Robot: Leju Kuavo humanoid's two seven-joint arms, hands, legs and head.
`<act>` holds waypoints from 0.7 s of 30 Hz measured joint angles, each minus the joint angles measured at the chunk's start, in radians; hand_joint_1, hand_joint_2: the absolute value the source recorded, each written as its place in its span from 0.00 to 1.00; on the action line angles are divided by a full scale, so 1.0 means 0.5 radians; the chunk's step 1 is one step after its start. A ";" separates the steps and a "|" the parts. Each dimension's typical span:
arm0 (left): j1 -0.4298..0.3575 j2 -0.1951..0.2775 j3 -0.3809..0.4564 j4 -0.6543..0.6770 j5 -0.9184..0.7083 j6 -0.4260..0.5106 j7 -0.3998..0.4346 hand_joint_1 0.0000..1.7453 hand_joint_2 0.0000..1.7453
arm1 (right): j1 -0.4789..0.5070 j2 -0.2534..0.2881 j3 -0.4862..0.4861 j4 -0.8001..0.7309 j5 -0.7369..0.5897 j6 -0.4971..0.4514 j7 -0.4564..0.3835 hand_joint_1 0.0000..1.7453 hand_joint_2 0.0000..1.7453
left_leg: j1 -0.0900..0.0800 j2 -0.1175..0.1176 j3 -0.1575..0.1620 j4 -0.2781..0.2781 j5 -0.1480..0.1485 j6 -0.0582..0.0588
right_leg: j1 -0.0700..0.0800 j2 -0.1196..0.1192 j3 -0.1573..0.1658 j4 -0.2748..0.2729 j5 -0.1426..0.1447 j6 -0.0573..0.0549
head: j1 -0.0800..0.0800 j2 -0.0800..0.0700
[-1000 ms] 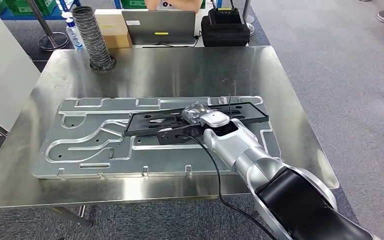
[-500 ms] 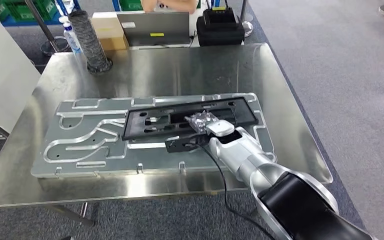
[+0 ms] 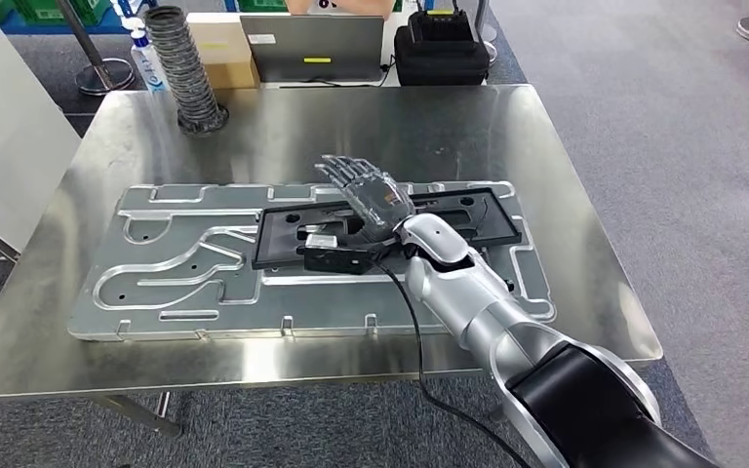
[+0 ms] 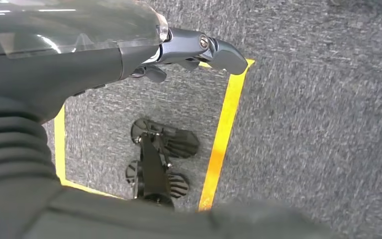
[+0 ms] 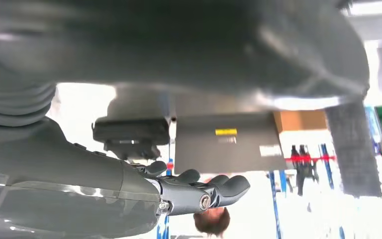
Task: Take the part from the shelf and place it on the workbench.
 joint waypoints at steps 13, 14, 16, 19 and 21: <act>0.102 0.002 0.051 0.000 0.083 -0.059 -0.091 0.00 0.00 | 0.476 -0.692 -0.645 -1.325 -0.085 -0.516 -0.048 0.00 0.00 | -0.010 -0.027 -0.007 0.029 -0.043 -0.033 | 0.007 -0.021 0.075 -0.230 0.154 -0.053 | 0.000 0.000; 0.112 0.003 0.060 0.000 0.092 -0.064 -0.100 0.00 0.00 | 0.582 -0.747 -0.755 -1.466 -0.115 -0.546 -0.074 0.00 0.00 | -0.012 -0.021 -0.023 0.079 -0.082 -0.039 | 0.000 -0.024 0.087 -0.244 0.157 -0.061 | 0.000 0.000; 0.120 0.004 0.080 0.000 0.106 -0.070 -0.106 0.00 0.00 | 0.847 -0.828 -0.985 -1.713 -0.240 -0.621 -0.146 0.00 0.00 | -0.014 -0.009 -0.107 0.295 -0.210 -0.046 | -0.005 -0.034 0.107 -0.257 0.151 -0.072 | 0.000 0.000; 0.138 0.003 0.106 0.000 0.115 -0.070 -0.107 0.00 0.00 | 1.350 -0.887 -1.378 -2.012 -0.553 -0.687 -0.358 0.00 0.00 | -0.013 -0.004 -0.221 0.569 -0.312 -0.055 | -0.001 -0.054 0.126 -0.250 0.128 -0.071 | 0.000 0.000; 0.156 0.003 0.117 0.000 0.116 -0.068 -0.108 0.00 0.00 | 1.598 -0.892 -1.609 -2.135 -0.676 -0.687 -0.509 0.00 0.00 | -0.012 -0.004 -0.140 0.416 -0.209 -0.052 | -0.004 -0.047 0.129 -0.236 0.112 -0.064 | 0.000 0.000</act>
